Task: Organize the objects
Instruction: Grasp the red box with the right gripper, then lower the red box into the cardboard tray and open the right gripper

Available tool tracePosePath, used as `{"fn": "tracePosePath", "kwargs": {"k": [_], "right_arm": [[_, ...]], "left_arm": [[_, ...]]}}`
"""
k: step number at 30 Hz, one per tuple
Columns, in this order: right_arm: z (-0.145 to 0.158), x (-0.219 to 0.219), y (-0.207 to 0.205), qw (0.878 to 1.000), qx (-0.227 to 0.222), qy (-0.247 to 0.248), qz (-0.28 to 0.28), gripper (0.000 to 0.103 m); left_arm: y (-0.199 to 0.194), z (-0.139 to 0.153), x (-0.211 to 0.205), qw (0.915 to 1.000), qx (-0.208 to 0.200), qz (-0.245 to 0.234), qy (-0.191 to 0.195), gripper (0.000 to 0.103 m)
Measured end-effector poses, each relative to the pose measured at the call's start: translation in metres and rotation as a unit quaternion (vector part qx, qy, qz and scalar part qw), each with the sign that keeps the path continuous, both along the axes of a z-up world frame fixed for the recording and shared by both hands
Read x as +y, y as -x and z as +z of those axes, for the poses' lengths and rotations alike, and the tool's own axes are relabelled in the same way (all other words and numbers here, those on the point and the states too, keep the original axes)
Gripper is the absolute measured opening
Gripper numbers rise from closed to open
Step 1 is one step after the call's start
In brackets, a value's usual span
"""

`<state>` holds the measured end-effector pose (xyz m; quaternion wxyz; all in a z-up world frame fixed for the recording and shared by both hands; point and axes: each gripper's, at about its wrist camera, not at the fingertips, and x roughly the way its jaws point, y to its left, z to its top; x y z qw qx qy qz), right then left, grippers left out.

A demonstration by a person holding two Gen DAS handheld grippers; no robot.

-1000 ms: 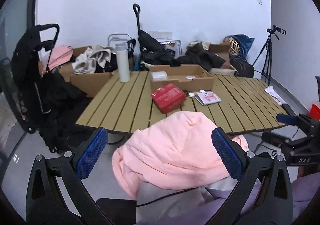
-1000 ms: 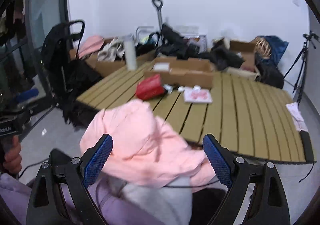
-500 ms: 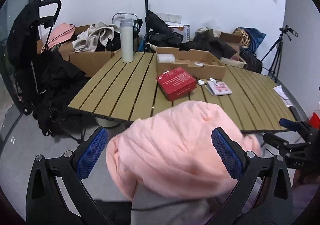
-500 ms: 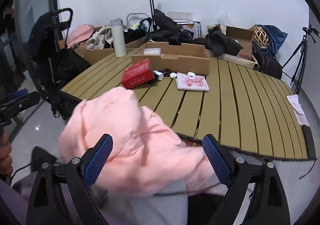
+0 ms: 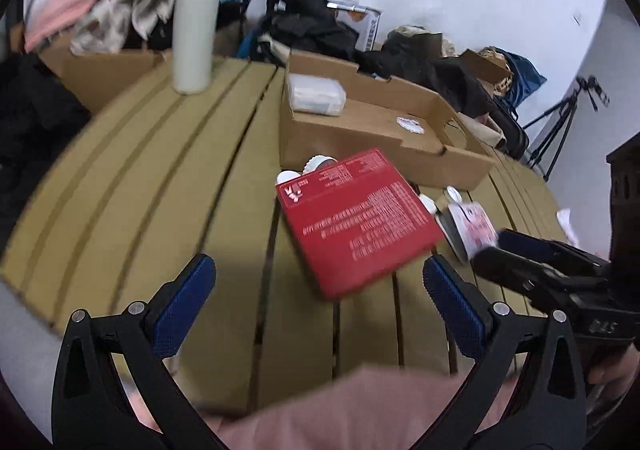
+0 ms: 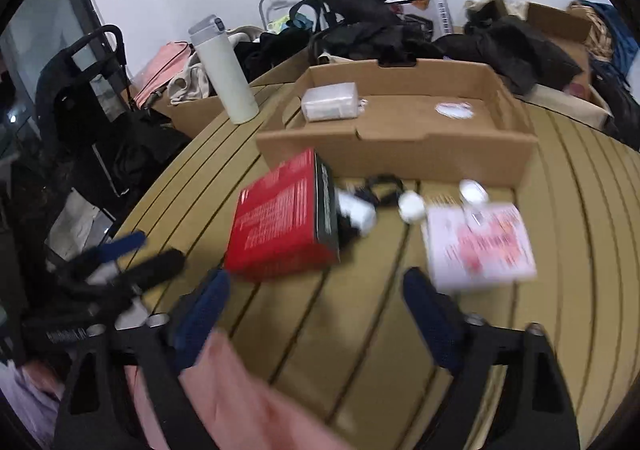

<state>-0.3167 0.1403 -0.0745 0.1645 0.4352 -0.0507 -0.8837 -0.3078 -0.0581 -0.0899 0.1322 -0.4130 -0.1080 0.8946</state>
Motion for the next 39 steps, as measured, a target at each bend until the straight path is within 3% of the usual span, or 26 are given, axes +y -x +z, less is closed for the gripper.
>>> {"fn": "tracePosePath", "kwargs": {"k": [3,5,7,9,10,15,18,23,28,33,39], "right_arm": [[-0.012,-0.006,0.035,1.0,-0.01,0.013,0.01,0.061],[-0.021,-0.008,0.052,0.999,-0.023,0.027,0.017,0.057],[-0.03,-0.011,0.062,0.999,-0.033,0.031,0.021,0.053],[-0.038,-0.012,0.067,0.998,-0.046,0.042,0.026,0.04],[-0.041,-0.012,0.067,0.997,-0.049,0.05,0.028,0.04],[-0.027,-0.013,0.053,0.998,-0.04,0.043,0.029,0.038],[-0.004,-0.005,0.031,0.998,-0.021,0.041,0.036,0.037],[0.037,0.025,-0.053,0.998,0.002,0.047,0.03,0.037],[0.044,0.052,-0.12,0.998,-0.006,0.065,0.004,0.037],[0.05,0.071,-0.136,0.997,0.005,0.079,-0.018,0.037],[0.08,0.093,-0.102,0.995,0.056,0.074,-0.036,0.036]], "left_arm": [[0.023,-0.022,-0.007,0.9983,-0.033,0.007,-0.046,0.09],[0.033,-0.035,-0.011,0.9952,-0.058,0.005,-0.078,0.07],[0.039,-0.044,-0.009,0.9931,-0.072,-0.009,-0.092,0.056],[0.037,-0.046,-0.008,0.9915,-0.067,-0.019,-0.11,0.051],[0.035,-0.044,-0.006,0.9913,-0.063,-0.023,-0.114,0.048],[0.015,-0.022,0.0,0.9945,-0.042,-0.022,-0.094,0.046],[-0.016,0.013,0.006,0.9943,-0.021,-0.034,-0.099,0.046],[-0.075,0.051,0.031,0.9926,-0.029,-0.07,-0.095,0.046],[-0.117,0.075,0.057,0.9916,-0.001,-0.092,-0.09,0.046],[-0.114,0.086,0.077,0.9897,0.018,-0.114,-0.086,0.046],[-0.068,0.109,0.1,0.9872,0.05,-0.133,-0.073,0.046]]}}
